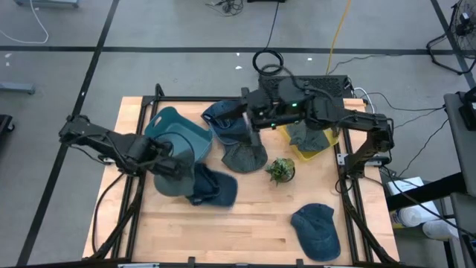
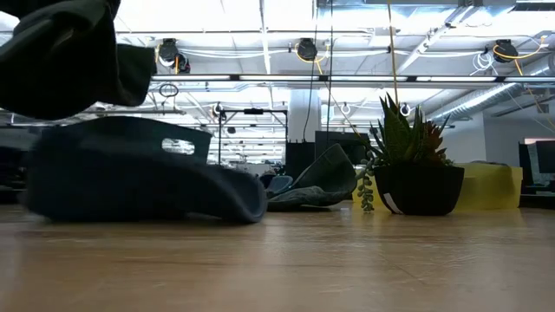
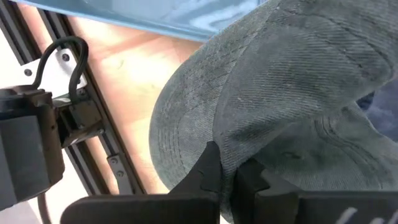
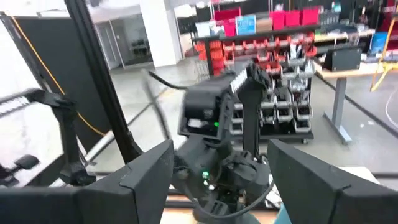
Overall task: Pick & Place hat
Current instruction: Put the bottom gray cap into the yellow bin
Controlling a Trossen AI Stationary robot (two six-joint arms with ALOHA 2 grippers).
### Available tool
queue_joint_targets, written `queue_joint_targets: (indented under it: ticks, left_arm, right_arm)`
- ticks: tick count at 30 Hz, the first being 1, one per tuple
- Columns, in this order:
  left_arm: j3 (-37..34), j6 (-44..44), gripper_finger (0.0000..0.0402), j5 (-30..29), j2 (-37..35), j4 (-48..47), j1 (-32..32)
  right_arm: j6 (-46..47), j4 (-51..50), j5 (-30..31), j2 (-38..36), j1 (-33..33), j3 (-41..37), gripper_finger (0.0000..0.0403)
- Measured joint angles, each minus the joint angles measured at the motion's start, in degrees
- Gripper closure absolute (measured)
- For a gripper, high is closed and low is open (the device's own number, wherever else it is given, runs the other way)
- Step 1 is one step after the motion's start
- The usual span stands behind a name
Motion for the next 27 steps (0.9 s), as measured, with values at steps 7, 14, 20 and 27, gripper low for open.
queue_joint_targets:
  ticks: [7,14,20,27]
  left_arm:
    - [0.0,-0.1,0.0396,-0.9,-5.2,3.4,1.5]
    - [1.9,2.5,0.0397,-10.3,-8.8,13.7,2.6]
    - [5.3,7.4,0.0397,-18.4,-8.8,19.2,5.7]
    - [6.5,15.7,0.0397,-19.9,-8.7,27.4,10.6]
  right_arm:
    - [-0.2,-0.2,-4.7,-2.0,0.9,0.0,0.0156]
    - [-4.2,-0.9,-7.2,-2.4,2.9,0.0,0.0156]
    - [-7.9,-1.4,1.5,-2.3,4.6,0.0,0.0156]
    - [-7.9,-4.5,8.0,-2.9,4.9,0.0,0.0154]
